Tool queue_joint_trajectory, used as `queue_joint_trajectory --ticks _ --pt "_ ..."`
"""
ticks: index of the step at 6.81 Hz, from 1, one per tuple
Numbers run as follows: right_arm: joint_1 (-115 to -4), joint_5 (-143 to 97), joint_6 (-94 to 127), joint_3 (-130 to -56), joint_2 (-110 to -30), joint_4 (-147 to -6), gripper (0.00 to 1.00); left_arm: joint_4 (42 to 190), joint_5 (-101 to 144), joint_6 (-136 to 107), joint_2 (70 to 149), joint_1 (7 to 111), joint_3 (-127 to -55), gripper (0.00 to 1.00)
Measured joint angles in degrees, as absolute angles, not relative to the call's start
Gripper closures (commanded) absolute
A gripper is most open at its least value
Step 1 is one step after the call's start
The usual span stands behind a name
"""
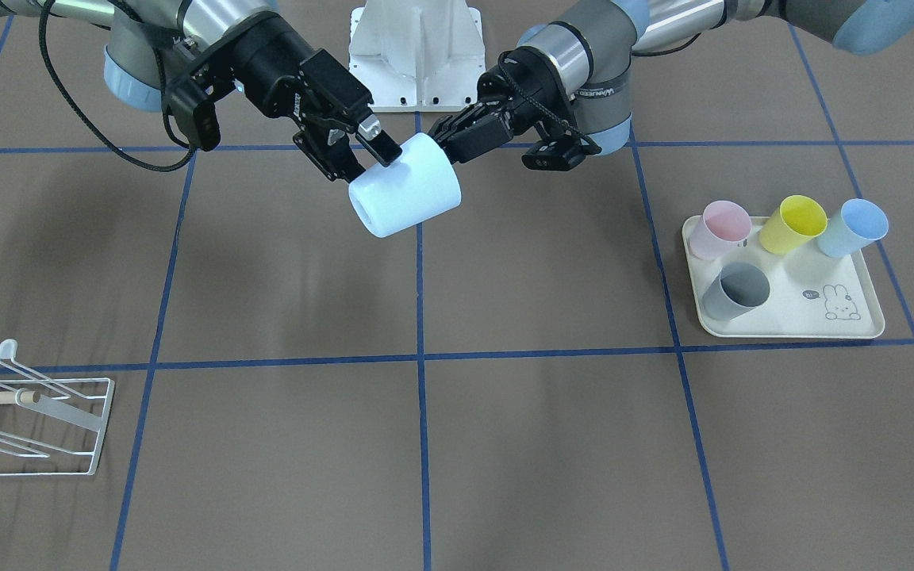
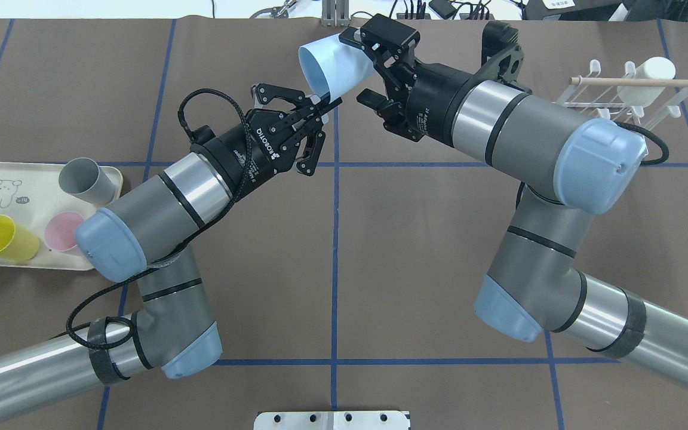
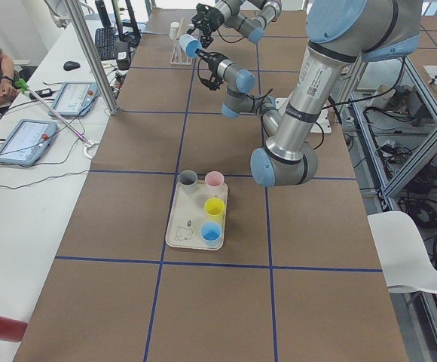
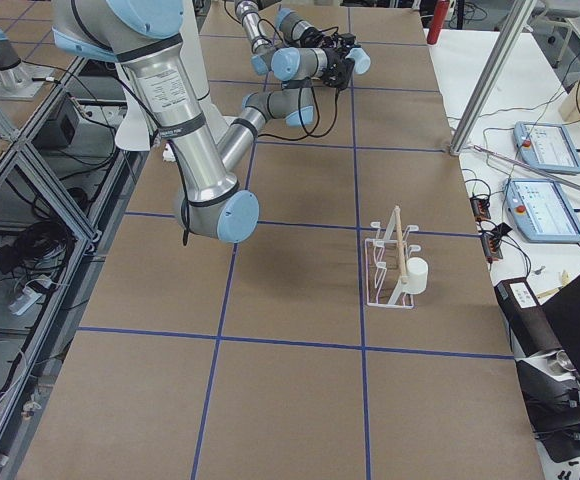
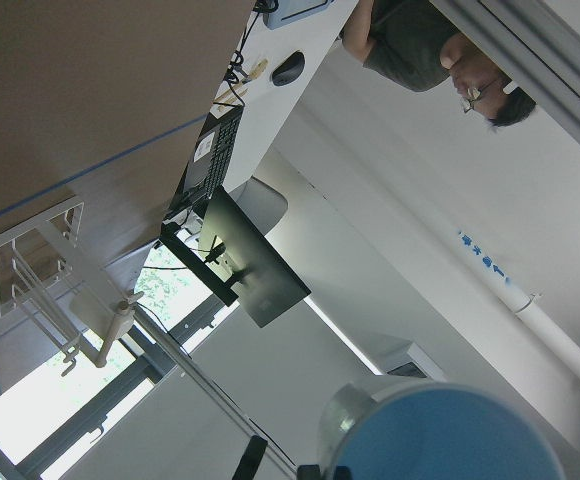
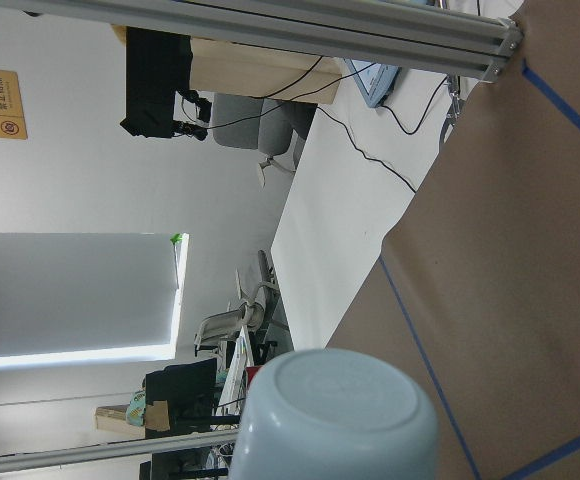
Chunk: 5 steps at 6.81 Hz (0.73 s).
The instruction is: Transfer IKEA cup to right arm and place on rack
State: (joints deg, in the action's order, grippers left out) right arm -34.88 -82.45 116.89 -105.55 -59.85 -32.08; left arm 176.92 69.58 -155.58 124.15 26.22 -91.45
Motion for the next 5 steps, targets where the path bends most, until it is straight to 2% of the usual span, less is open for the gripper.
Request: queue_joint_trajectory --ticks 5 --pt "-34.91 -82.44 116.84 -105.38 -59.85 -32.14 0.00 177.02 68.12 -155.57 124.18 24.54 -91.88 1.00"
